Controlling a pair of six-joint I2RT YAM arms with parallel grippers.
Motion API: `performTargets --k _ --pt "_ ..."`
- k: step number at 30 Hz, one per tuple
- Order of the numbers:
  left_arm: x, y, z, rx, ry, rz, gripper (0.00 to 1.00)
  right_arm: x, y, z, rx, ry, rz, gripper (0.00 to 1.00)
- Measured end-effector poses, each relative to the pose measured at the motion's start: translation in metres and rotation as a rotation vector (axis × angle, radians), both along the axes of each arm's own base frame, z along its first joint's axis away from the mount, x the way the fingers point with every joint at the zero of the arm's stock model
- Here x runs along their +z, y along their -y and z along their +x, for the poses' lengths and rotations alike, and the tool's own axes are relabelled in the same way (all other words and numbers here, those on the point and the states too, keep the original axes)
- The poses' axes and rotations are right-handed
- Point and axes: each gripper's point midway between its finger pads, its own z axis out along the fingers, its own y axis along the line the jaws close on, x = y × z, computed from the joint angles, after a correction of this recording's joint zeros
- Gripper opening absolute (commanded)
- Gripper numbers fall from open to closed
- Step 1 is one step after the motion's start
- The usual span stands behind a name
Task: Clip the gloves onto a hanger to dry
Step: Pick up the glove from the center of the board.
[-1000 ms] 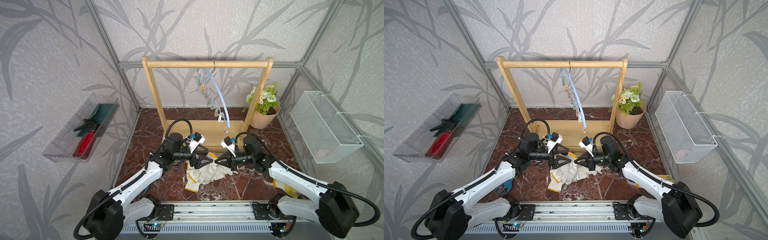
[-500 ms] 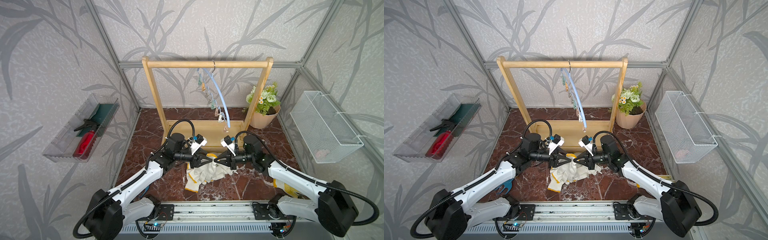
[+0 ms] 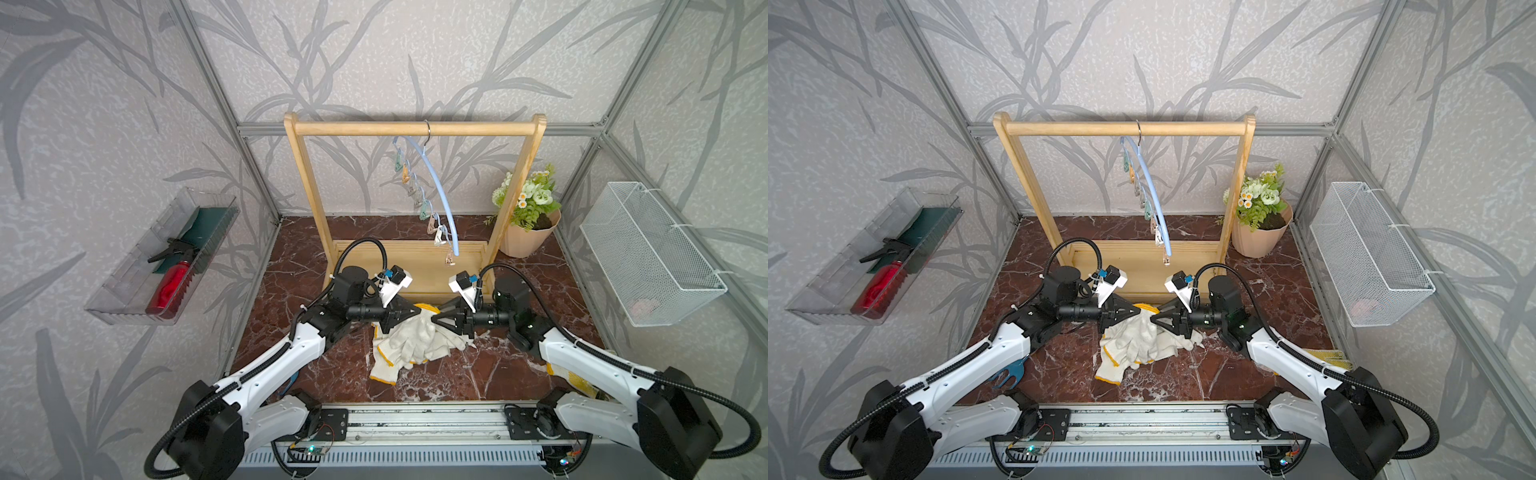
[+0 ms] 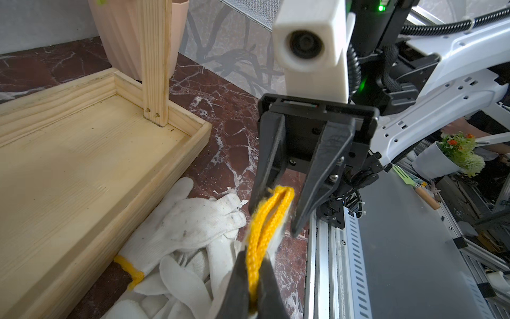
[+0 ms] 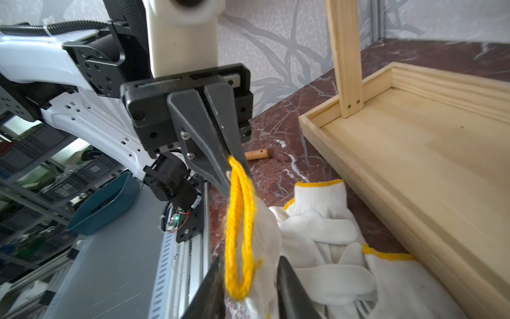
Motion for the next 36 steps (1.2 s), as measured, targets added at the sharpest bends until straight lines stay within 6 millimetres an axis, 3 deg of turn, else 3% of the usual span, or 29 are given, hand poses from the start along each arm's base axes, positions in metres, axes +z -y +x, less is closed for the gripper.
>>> performTargets --k 4,8,17,36 --pt "0.014 0.000 -0.001 0.006 0.027 -0.035 0.00 -0.004 0.004 0.003 -0.042 -0.008 0.048 0.48" --pt "0.027 -0.001 -0.001 0.012 0.052 -0.069 0.00 0.009 0.000 0.009 -0.044 0.009 0.122 0.50" --pt "0.030 0.000 0.000 0.023 0.040 -0.082 0.00 0.031 -0.005 0.012 -0.023 0.043 0.216 0.50" --pt "0.032 0.001 0.006 0.046 0.036 -0.093 0.00 0.052 -0.010 0.013 -0.001 0.093 0.242 0.34"
